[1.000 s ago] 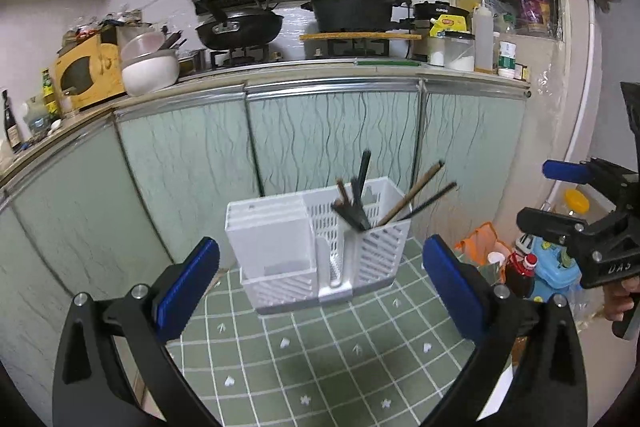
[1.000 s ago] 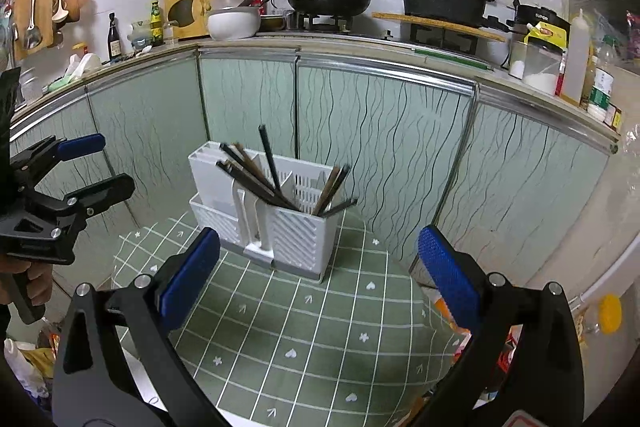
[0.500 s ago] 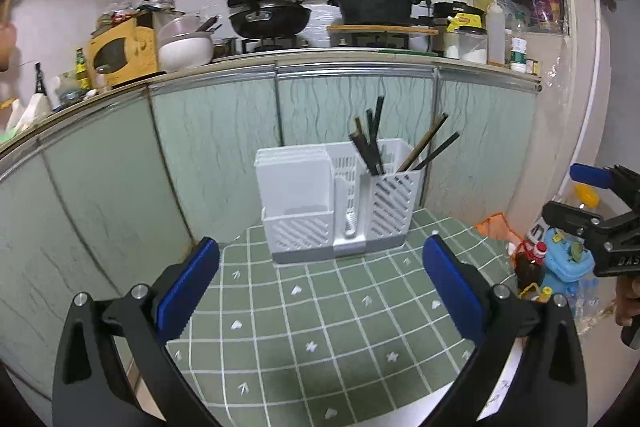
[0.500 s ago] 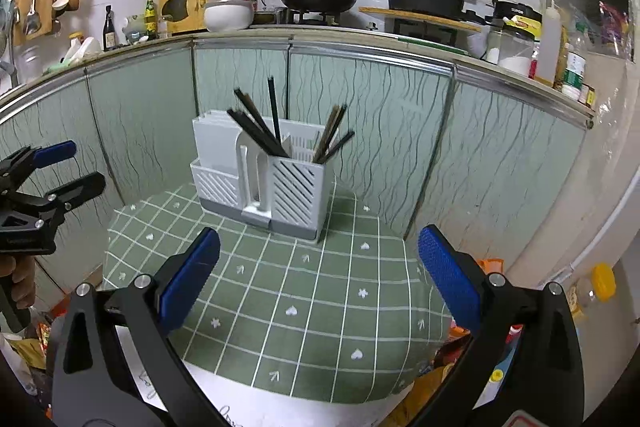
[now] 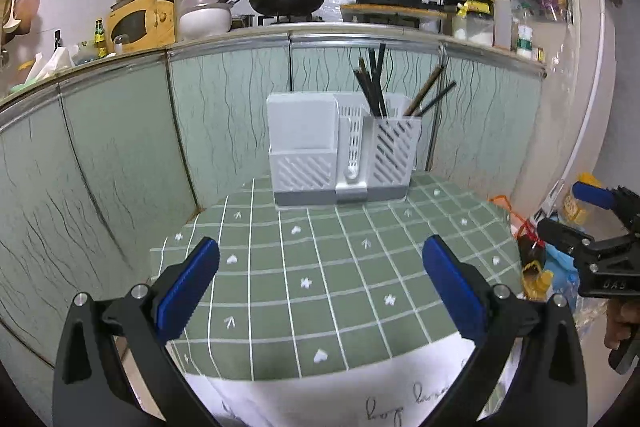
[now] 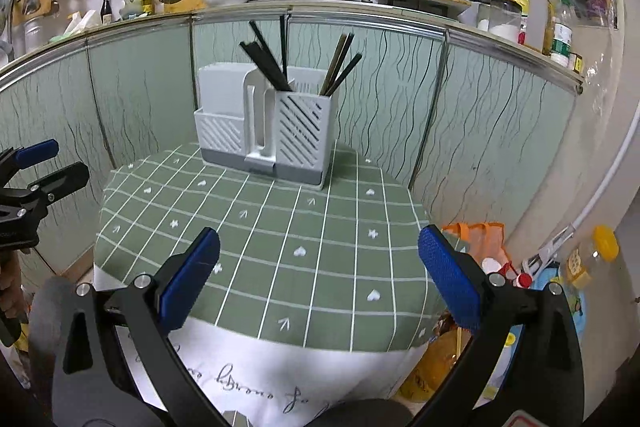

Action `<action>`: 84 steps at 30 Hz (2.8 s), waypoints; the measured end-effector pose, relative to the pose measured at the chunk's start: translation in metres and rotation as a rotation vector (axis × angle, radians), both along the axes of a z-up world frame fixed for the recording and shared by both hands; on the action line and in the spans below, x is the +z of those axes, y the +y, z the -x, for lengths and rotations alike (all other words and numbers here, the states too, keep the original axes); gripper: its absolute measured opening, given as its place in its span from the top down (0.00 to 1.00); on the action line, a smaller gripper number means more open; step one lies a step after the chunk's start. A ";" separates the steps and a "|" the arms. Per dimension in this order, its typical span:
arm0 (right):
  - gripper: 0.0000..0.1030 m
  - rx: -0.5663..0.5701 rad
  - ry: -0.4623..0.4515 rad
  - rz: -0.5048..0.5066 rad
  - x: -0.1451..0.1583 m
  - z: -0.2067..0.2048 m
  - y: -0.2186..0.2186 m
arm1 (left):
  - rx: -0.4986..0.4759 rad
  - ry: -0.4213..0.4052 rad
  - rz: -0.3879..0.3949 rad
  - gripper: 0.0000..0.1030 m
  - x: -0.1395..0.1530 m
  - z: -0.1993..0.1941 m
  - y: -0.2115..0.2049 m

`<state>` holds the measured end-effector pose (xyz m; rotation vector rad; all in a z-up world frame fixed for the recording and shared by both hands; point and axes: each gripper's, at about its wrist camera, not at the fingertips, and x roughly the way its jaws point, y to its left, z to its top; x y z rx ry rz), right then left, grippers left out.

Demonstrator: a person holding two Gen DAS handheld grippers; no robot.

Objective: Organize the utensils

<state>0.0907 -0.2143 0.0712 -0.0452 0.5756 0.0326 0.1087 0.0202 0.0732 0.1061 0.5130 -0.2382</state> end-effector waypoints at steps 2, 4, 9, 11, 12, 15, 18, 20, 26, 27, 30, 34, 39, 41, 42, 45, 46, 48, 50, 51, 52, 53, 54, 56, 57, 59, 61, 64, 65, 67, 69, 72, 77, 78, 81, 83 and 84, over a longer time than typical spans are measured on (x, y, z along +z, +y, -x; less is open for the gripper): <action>0.08 -0.001 0.007 -0.001 -0.009 0.006 0.002 | 0.005 0.003 -0.006 0.04 -0.010 0.006 0.000; 0.08 0.006 0.020 -0.014 -0.019 0.013 0.005 | 0.007 0.014 0.005 0.04 -0.017 0.011 0.001; 0.08 0.001 0.026 -0.014 -0.038 0.030 0.015 | 0.008 0.032 0.015 0.04 -0.037 0.024 0.000; 0.08 -0.004 0.022 -0.008 -0.043 0.035 0.018 | 0.011 0.042 0.019 0.04 -0.045 0.029 -0.001; 0.08 -0.008 0.021 -0.005 -0.045 0.038 0.018 | 0.013 0.044 0.019 0.04 -0.048 0.031 -0.002; 0.08 -0.002 0.024 -0.012 -0.051 0.042 0.019 | 0.016 0.051 0.009 0.04 -0.058 0.036 -0.003; 0.08 0.006 0.028 -0.034 -0.054 0.044 0.016 | 0.023 0.054 0.002 0.04 -0.066 0.040 0.000; 0.08 0.006 0.030 -0.045 -0.055 0.045 0.015 | 0.033 0.046 0.000 0.04 -0.068 0.042 0.001; 0.08 0.001 0.031 -0.042 -0.058 0.046 0.015 | 0.027 0.027 -0.021 0.04 -0.068 0.046 0.003; 0.08 0.002 0.031 -0.042 -0.057 0.045 0.015 | 0.026 0.021 -0.021 0.04 -0.067 0.046 0.003; 0.08 0.000 0.030 -0.039 -0.056 0.044 0.014 | 0.023 0.011 -0.028 0.04 -0.064 0.048 0.003; 0.08 -0.008 0.021 -0.026 -0.051 0.043 0.013 | 0.022 0.001 -0.037 0.04 -0.058 0.048 0.002; 0.08 -0.019 0.019 -0.023 -0.048 0.040 0.013 | 0.035 -0.003 -0.025 0.04 -0.053 0.049 0.001; 0.08 -0.022 0.022 -0.024 -0.048 0.039 0.011 | 0.041 0.006 -0.025 0.04 -0.052 0.048 0.001; 0.08 -0.022 0.021 -0.027 -0.048 0.039 0.011 | 0.043 0.006 -0.025 0.04 -0.052 0.048 0.001; 0.08 -0.026 0.016 -0.027 -0.046 0.039 0.010 | 0.048 0.007 -0.039 0.04 -0.053 0.047 0.000; 0.08 -0.026 0.012 -0.027 -0.046 0.040 0.010 | 0.048 0.003 -0.041 0.04 -0.053 0.047 0.000; 0.08 -0.027 0.009 -0.022 -0.044 0.040 0.011 | 0.047 0.003 -0.044 0.04 -0.053 0.047 0.001; 0.08 -0.033 0.005 -0.017 -0.043 0.041 0.010 | 0.045 0.001 -0.041 0.04 -0.053 0.047 0.002; 0.08 -0.035 0.005 -0.019 -0.043 0.041 0.009 | 0.045 0.002 -0.041 0.04 -0.052 0.047 0.002; 0.08 -0.037 0.003 -0.019 -0.042 0.041 0.009 | 0.044 0.006 -0.039 0.04 -0.052 0.047 0.002; 0.08 -0.039 0.002 -0.017 -0.042 0.041 0.009 | 0.040 0.012 -0.034 0.04 -0.053 0.047 0.002; 0.08 -0.040 0.001 -0.015 -0.041 0.041 0.008 | 0.039 0.014 -0.034 0.04 -0.052 0.046 0.003; 0.08 -0.040 -0.001 -0.016 -0.040 0.041 0.008 | 0.035 0.014 -0.030 0.04 -0.052 0.047 0.003; 0.08 -0.041 -0.002 -0.013 -0.040 0.042 0.008 | 0.035 0.015 -0.028 0.04 -0.052 0.046 0.003; 0.08 -0.044 -0.005 -0.008 -0.039 0.042 0.008 | 0.034 0.018 -0.023 0.04 -0.051 0.046 0.004; 0.08 -0.047 -0.003 -0.005 -0.038 0.042 0.008 | 0.034 0.016 -0.024 0.04 -0.050 0.046 0.003; 0.08 -0.047 -0.009 -0.013 -0.036 0.042 0.007 | 0.030 0.015 -0.029 0.04 -0.050 0.046 0.003; 0.08 -0.044 -0.009 -0.013 -0.035 0.043 0.007 | 0.029 0.015 -0.028 0.04 -0.050 0.046 0.003; 0.08 -0.046 -0.014 -0.010 -0.034 0.043 0.008 | 0.027 0.015 -0.026 0.04 -0.049 0.046 0.003; 0.08 -0.045 -0.017 -0.008 -0.033 0.043 0.008 | 0.027 0.013 -0.025 0.04 -0.049 0.047 0.003; 0.08 -0.055 -0.019 0.002 -0.032 0.043 0.008 | 0.025 0.014 -0.025 0.04 -0.049 0.048 0.003; 0.08 -0.056 -0.017 -0.002 -0.032 0.043 0.007 | 0.023 0.020 -0.025 0.04 -0.049 0.047 0.002; 0.08 -0.055 -0.018 -0.004 -0.032 0.043 0.007 | 0.023 0.023 -0.025 0.04 -0.049 0.047 0.002; 0.08 -0.054 -0.018 -0.006 -0.032 0.044 0.007 | 0.021 0.021 -0.029 0.04 -0.048 0.047 0.002; 0.08 -0.053 -0.019 -0.004 -0.032 0.043 0.007 | 0.018 0.021 -0.026 0.04 -0.048 0.047 0.001; 0.08 -0.053 -0.018 -0.004 -0.032 0.043 0.007 | 0.018 0.021 -0.028 0.04 -0.047 0.047 0.001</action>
